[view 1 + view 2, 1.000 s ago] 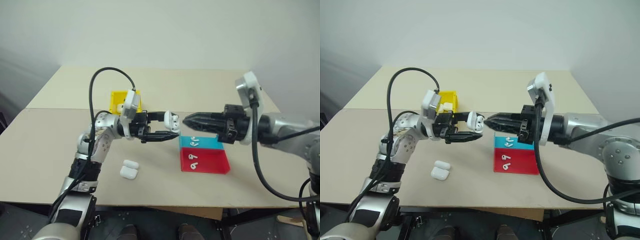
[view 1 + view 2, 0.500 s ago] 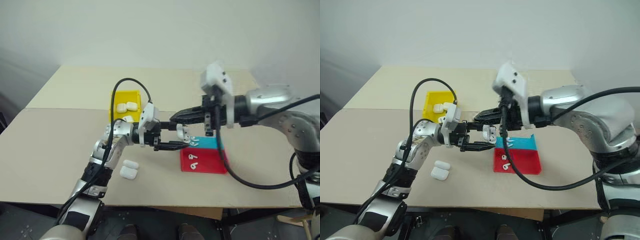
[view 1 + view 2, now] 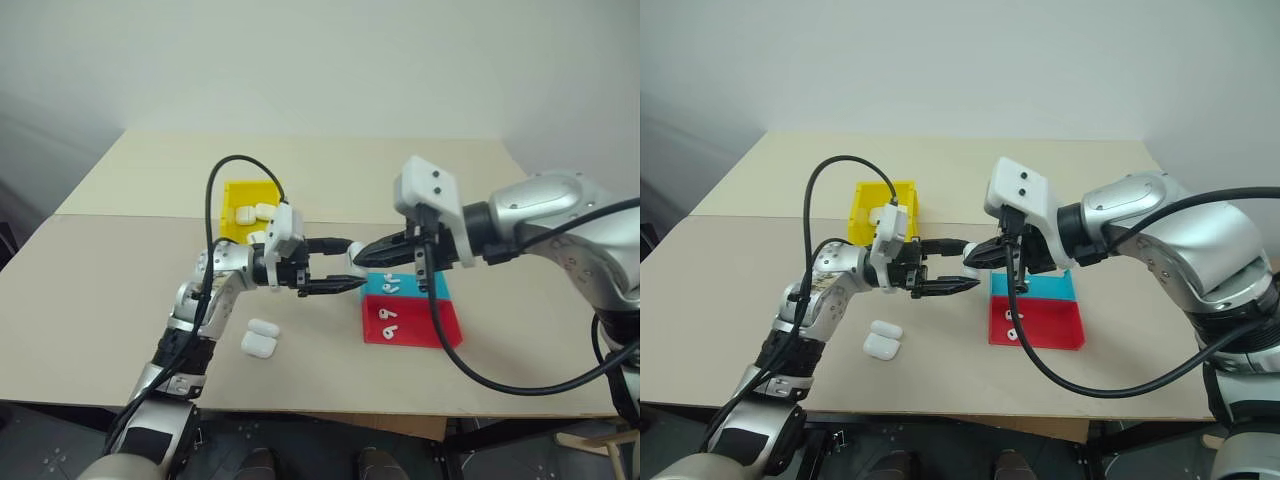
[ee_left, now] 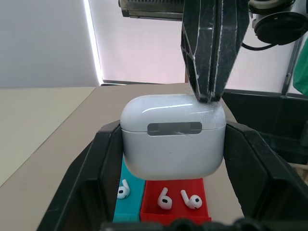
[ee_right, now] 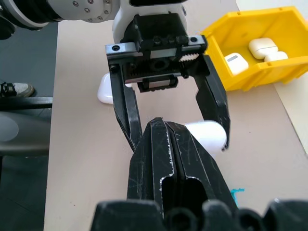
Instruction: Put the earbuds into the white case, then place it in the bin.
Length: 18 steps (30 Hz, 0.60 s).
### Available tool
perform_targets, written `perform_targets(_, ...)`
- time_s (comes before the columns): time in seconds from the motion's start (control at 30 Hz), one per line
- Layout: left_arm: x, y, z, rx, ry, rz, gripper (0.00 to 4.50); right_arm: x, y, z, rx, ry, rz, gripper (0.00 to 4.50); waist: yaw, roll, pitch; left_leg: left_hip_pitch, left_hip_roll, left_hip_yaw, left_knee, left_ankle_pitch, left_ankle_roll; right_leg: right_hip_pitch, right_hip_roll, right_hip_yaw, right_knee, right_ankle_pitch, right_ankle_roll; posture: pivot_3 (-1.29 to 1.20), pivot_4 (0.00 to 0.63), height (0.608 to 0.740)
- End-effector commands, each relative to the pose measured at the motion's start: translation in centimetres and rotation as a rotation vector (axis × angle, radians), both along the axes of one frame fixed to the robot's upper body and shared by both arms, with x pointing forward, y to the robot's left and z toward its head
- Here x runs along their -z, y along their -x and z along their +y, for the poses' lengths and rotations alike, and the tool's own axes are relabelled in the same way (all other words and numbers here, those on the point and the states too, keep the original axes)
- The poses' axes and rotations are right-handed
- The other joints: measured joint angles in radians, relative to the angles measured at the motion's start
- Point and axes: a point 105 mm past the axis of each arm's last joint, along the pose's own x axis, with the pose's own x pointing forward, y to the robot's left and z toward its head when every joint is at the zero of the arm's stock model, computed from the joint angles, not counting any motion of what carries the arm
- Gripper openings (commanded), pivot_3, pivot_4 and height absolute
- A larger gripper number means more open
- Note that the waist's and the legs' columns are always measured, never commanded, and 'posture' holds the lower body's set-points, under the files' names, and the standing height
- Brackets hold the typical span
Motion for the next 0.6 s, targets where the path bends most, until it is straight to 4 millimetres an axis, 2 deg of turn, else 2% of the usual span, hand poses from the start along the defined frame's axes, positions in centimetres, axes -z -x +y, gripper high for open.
perform_targets(0.03,-2.3,0.6,0.6,-0.029,0.070,-0.095,2.82,-2.4,-0.2,-0.7,0.055,-0.150,-0.060,0.03,0.004,0.000,0.000,0.000,0.000,0.000,0.000,0.000,0.000,0.000,0.000,0.000,0.000,0.000,0.000,0.00,0.150,0.740)
perform_targets(0.13,-3.1,-0.1,1.4,-0.168,0.102,-0.151,2.82,-4.6,-0.9,-2.1,0.139,-0.422,-0.154,0.03,0.008,0.000,0.000,0.000,0.000,0.000,0.001,0.000,0.000,0.001,0.000,0.000,0.000,0.000,0.000,0.00,0.150,0.740)
perform_targets(0.23,-4.7,-2.1,2.7,-0.441,0.178,-0.172,2.82,-2.5,-0.4,-4.0,0.226,-0.467,-0.181,0.03,0.022,0.000,0.000,0.000,0.000,-0.001,0.001,0.000,0.000,0.003,0.000,-0.001,0.000,0.000,0.000,0.00,0.150,0.740)
perform_targets(0.37,-5.7,-5.8,5.8,-0.859,0.259,-0.118,2.82,0.8,0.4,-4.7,0.316,-0.464,-0.128,0.03,0.027,0.000,0.000,0.000,-0.001,-0.002,0.002,0.000,0.000,0.004,-0.001,-0.002,-0.001,0.001,0.001,0.00,0.150,0.740)
perform_targets(0.53,-5.4,-9.0,8.7,-1.218,0.307,-0.041,2.82,1.7,0.8,-3.9,0.350,-0.518,-0.103,0.03,0.013,0.000,0.000,0.004,-0.001,-0.002,0.002,0.001,0.001,0.006,0.000,-0.001,-0.001,0.003,0.002,0.00,0.150,0.740)
perform_targets(0.6,-3.8,-10.9,9.4,-1.364,0.199,0.000,2.82,1.6,0.7,-3.4,0.354,-0.535,-0.105,0.03,0.010,0.000,0.000,0.007,-0.001,-0.002,0.002,0.001,0.001,0.009,0.000,-0.002,-0.001,0.003,0.002,0.00,0.150,0.740)
